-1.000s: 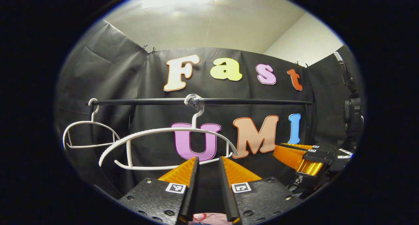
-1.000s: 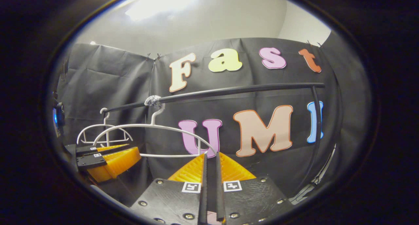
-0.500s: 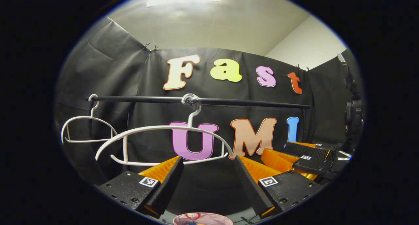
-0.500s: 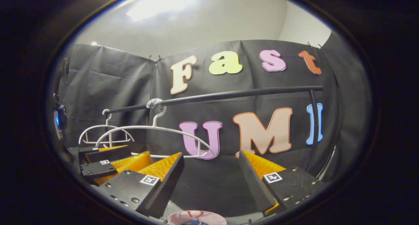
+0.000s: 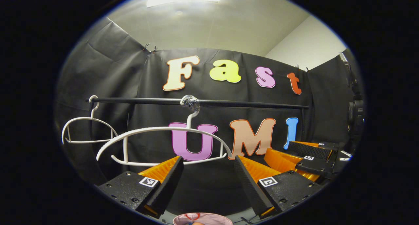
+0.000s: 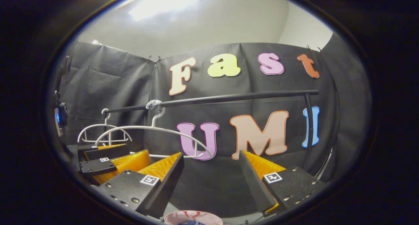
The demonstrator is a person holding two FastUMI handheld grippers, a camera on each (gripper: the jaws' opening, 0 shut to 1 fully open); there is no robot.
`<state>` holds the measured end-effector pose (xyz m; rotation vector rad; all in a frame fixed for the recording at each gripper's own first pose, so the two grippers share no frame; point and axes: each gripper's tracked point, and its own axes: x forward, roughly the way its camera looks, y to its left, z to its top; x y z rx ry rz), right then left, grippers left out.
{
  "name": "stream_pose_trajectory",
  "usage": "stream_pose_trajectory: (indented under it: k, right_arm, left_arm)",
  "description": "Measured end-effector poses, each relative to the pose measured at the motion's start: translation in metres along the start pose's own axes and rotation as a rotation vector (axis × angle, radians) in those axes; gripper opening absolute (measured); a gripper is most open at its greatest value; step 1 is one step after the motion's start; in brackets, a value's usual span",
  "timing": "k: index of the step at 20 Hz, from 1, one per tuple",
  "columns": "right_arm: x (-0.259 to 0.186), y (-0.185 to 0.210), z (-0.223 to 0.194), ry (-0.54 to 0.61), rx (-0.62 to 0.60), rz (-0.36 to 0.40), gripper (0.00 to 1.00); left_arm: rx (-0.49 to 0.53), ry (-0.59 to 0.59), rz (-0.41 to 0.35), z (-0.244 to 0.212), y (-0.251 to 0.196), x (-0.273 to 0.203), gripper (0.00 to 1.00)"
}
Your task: Grasp the clothes on the hanger with both hands and then place them into the laundry hamper below.
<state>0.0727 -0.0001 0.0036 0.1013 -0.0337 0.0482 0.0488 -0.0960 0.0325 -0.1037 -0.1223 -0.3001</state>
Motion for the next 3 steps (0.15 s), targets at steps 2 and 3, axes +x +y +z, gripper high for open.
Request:
stream_pose_trajectory:
  k: [2, 3]
  right_arm:
    - [-0.0019, 0.0006, 0.0019, -0.003, -0.001, -0.001, 1.00]
    - [-0.0022, 0.0003, 0.0018, -0.005, -0.002, 0.000, 1.00]
  left_arm:
    - [-0.001, -0.001, 0.000, 0.0008, -0.0011, -0.0014, 0.96]
    - [-0.002, 0.000, 0.000, -0.0002, -0.0016, -0.0026, 0.96]
